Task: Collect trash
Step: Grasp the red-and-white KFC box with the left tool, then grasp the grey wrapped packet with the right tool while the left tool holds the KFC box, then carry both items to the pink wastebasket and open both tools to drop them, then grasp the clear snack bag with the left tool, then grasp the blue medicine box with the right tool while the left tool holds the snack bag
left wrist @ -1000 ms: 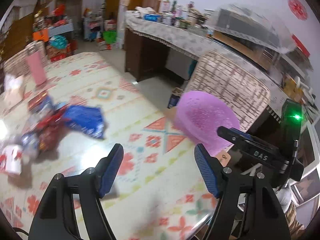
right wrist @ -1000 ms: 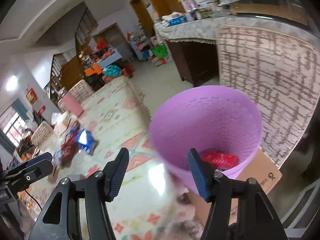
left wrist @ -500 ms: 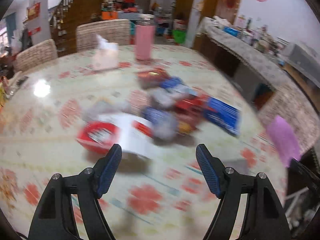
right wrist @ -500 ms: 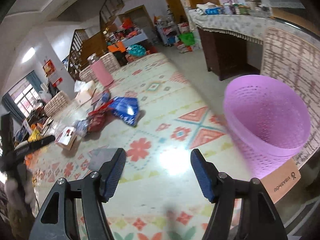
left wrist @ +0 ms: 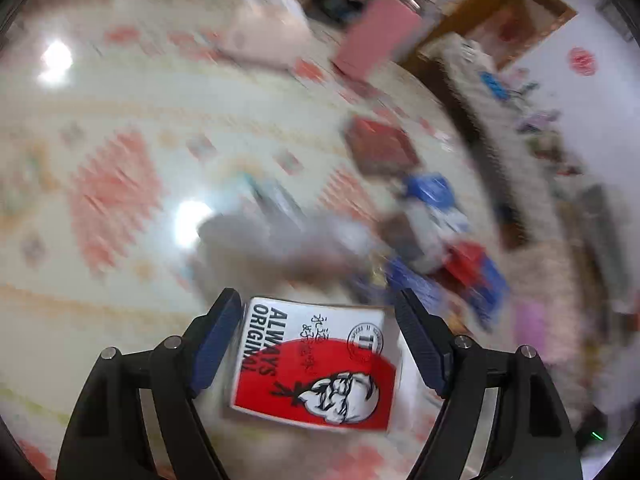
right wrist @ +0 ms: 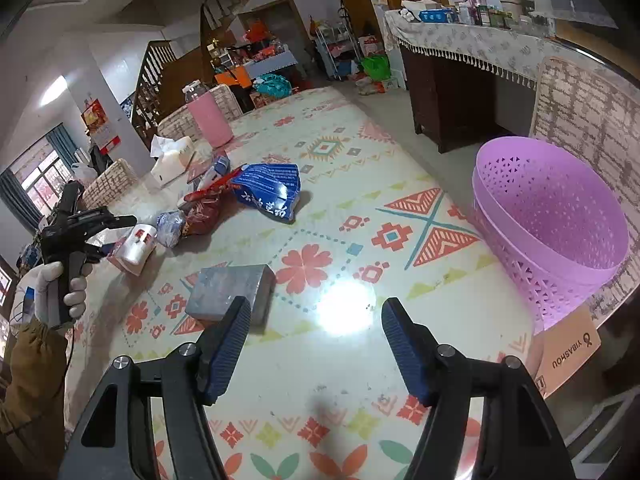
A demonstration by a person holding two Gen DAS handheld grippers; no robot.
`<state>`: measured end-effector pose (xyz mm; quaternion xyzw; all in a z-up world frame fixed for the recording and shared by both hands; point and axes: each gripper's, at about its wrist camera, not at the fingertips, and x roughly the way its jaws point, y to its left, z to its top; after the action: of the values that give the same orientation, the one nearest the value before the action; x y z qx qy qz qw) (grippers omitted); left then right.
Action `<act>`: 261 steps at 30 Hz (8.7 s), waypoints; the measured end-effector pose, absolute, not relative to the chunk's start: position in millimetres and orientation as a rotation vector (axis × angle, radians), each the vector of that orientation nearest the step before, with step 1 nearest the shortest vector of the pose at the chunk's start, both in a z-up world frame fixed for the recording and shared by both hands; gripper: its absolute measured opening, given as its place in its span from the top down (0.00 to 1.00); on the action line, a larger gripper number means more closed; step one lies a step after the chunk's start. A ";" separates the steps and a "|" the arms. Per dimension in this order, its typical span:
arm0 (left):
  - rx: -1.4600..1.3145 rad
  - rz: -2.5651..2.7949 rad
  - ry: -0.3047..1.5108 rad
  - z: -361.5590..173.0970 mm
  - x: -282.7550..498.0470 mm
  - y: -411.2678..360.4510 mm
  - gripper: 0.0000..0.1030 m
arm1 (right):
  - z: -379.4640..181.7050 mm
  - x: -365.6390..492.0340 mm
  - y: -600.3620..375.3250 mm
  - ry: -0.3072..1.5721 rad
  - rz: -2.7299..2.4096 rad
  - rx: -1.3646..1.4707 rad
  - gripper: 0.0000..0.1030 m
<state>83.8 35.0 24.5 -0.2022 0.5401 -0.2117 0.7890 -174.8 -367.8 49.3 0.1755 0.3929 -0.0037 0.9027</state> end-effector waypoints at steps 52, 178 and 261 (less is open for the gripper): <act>-0.035 -0.364 0.931 54.7 -113.9 4.1 0.41 | 4.9 -57.0 -268.0 1.050 0.494 0.097 0.13; 0.259 -0.892 0.911 116.7 -91.1 -422.0 0.31 | 72.4 -271.0 -649.8 0.558 -0.395 0.561 0.29; -0.192 -0.493 0.924 46.8 3.9 -68.8 0.49 | 11.0 72.2 -287.4 1.008 0.201 -0.099 0.12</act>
<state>3.9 -68.8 46.8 -0.0916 0.4405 -0.2349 0.8616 72.2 -287.4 11.0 -0.0474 0.4821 0.0960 0.8696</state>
